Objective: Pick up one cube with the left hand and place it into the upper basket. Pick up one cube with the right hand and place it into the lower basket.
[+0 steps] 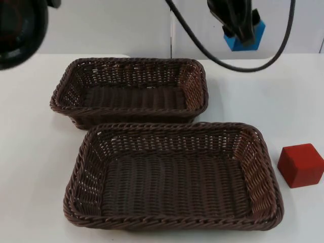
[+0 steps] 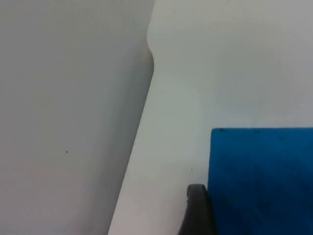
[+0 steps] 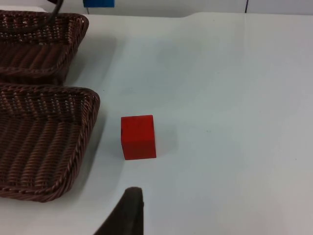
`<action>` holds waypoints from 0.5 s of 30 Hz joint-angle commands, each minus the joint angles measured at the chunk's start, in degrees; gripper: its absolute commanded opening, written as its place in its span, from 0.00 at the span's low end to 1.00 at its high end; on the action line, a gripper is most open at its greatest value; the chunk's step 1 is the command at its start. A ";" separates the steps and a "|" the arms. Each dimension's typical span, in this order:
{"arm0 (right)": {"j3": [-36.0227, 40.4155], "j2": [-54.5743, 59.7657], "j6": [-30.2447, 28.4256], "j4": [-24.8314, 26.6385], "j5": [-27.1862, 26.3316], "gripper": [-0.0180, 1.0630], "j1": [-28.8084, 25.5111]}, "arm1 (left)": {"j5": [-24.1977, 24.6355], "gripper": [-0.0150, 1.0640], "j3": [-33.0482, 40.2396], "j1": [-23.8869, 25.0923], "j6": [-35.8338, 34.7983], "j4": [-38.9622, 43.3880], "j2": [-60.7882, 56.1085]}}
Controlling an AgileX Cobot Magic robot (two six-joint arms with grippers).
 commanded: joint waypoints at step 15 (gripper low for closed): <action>0.07 -0.26 -0.65 0.24 0.02 0.99 -0.36 | 8.28 0.01 -0.24 5.58 -8.91 -5.17 -3.63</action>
